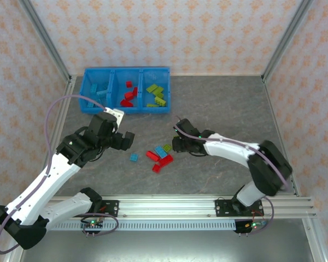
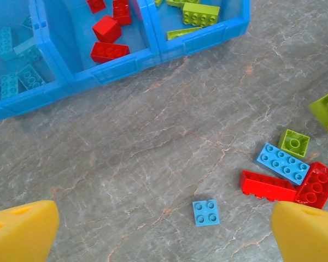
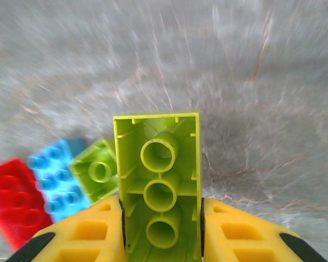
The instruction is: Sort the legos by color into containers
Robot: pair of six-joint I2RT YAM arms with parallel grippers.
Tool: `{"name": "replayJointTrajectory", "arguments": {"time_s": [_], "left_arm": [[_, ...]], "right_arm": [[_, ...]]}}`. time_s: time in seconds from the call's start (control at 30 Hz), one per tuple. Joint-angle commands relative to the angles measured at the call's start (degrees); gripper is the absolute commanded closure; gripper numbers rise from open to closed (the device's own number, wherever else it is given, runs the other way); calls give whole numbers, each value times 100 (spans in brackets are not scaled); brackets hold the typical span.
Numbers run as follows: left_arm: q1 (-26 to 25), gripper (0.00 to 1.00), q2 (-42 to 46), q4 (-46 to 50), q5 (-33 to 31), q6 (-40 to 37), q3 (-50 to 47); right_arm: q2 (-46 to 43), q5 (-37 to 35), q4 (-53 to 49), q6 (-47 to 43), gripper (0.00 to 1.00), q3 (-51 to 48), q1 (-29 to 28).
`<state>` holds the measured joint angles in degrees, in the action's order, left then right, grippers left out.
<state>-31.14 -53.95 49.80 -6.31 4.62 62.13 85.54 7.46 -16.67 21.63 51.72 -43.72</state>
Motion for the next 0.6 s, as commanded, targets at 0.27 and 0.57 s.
{"name": "replayJointTrajectory", "arguments": {"time_s": [0.27,0.57], "left_arm": [[45,0,574,-36,-664,21,-311],[57,0,483,7,-896,12,-349]], "right_arm": [[794,-940,2139,-1643,74,1610,78],[3946,-979,646,-1591,70,5265,579]]}}
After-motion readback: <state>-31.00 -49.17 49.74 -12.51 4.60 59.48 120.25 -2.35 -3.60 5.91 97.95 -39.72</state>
